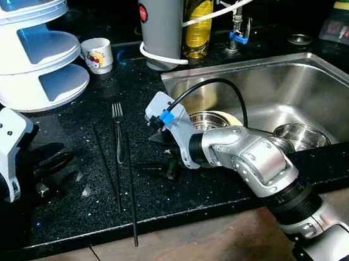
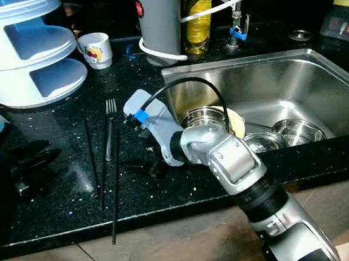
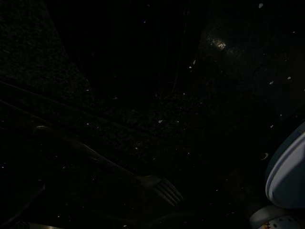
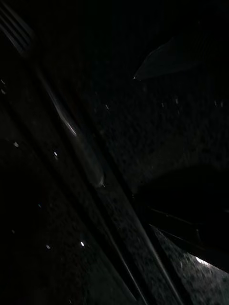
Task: Kitchen organization
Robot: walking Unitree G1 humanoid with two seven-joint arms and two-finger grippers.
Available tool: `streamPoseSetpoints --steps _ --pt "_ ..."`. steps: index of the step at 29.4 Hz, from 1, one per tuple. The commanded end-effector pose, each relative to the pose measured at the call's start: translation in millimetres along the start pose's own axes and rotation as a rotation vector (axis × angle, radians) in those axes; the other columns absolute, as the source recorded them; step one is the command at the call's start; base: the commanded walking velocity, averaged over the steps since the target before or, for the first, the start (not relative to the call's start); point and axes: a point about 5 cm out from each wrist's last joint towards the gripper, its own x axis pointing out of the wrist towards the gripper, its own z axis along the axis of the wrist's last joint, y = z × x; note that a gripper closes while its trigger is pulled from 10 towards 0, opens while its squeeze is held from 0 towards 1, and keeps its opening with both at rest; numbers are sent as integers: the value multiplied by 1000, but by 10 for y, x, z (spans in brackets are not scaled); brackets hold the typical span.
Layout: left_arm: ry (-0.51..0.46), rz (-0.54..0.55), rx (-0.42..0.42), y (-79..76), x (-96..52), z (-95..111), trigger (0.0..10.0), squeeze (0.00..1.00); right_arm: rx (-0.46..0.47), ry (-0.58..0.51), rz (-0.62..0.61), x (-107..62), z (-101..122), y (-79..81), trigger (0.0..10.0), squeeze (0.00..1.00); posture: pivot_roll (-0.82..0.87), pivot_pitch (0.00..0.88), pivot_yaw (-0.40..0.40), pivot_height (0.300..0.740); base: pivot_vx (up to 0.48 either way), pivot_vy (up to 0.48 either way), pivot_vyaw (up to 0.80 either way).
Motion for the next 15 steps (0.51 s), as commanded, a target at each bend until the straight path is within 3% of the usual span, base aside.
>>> streamPoseSetpoints --steps 1,8,15 --pt "2 -6 16 8 -36 31 10000 0 60 -11 53 19 20 99 10000 0 50 209 -55 740 0 0 0" --pt "-8 -1 7 17 -37 40 10000 0 187 -66 86 21 88 132 10000 0 43 197 -54 740 0 0 0" --pt "-7 -9 6 -2 -29 42 10000 0 183 -31 113 59 22 226 10000 0 44 199 -56 740 0 0 0"
